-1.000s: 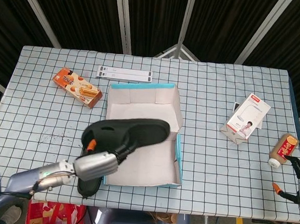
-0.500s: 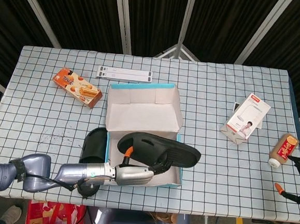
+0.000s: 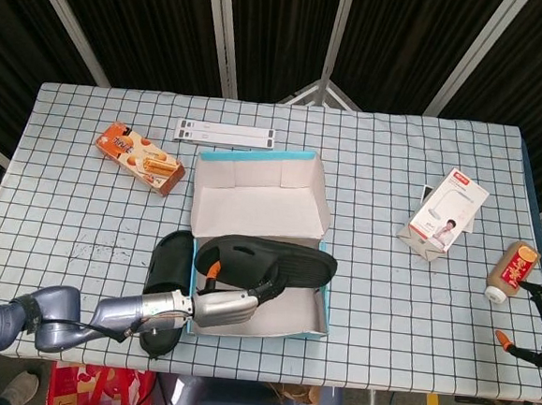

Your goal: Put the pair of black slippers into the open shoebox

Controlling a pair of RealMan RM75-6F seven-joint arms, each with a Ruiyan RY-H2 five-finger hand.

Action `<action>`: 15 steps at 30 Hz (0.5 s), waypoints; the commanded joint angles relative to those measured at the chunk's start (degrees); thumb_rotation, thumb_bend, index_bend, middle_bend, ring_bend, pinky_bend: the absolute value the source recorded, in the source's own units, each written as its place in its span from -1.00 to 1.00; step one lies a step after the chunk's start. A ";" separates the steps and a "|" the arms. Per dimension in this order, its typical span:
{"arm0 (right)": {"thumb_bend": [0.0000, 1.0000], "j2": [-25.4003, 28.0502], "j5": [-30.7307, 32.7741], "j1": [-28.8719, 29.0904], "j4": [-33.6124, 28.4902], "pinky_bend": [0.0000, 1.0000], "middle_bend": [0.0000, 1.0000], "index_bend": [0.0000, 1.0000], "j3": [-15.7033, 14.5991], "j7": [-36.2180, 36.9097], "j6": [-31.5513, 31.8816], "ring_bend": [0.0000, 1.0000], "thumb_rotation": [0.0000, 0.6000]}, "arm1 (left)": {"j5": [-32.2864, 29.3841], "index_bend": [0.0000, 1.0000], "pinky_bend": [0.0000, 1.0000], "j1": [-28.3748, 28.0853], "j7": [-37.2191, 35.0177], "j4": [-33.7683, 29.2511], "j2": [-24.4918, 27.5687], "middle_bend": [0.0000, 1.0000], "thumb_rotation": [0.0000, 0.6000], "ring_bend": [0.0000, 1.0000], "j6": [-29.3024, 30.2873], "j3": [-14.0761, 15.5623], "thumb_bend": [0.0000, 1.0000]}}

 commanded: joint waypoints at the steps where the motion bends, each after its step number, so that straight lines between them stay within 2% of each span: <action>1: -0.53 0.05 0.22 0.05 -0.22 -0.57 -0.59 -0.61 0.05 -0.27 -0.17 -0.49 1.00 | 0.22 -0.07 -0.52 0.93 0.29 0.27 1.31 0.07 1.00 -0.73 0.98 0.85 -0.37; 9: -0.53 0.20 0.82 0.20 -1.11 -0.57 -0.59 -0.61 -0.06 -1.49 -0.90 -0.49 1.00 | 3.12 -0.08 -0.52 0.27 -5.03 6.02 0.17 0.09 1.00 -0.70 5.40 3.70 -0.37; 15: -0.53 0.26 1.54 0.39 -1.17 -0.57 -0.59 -0.61 0.00 -1.77 -1.71 -0.50 1.00 | 4.19 -0.08 -0.52 -1.29 -7.55 9.28 -2.16 0.09 1.00 -0.70 6.30 4.43 -0.37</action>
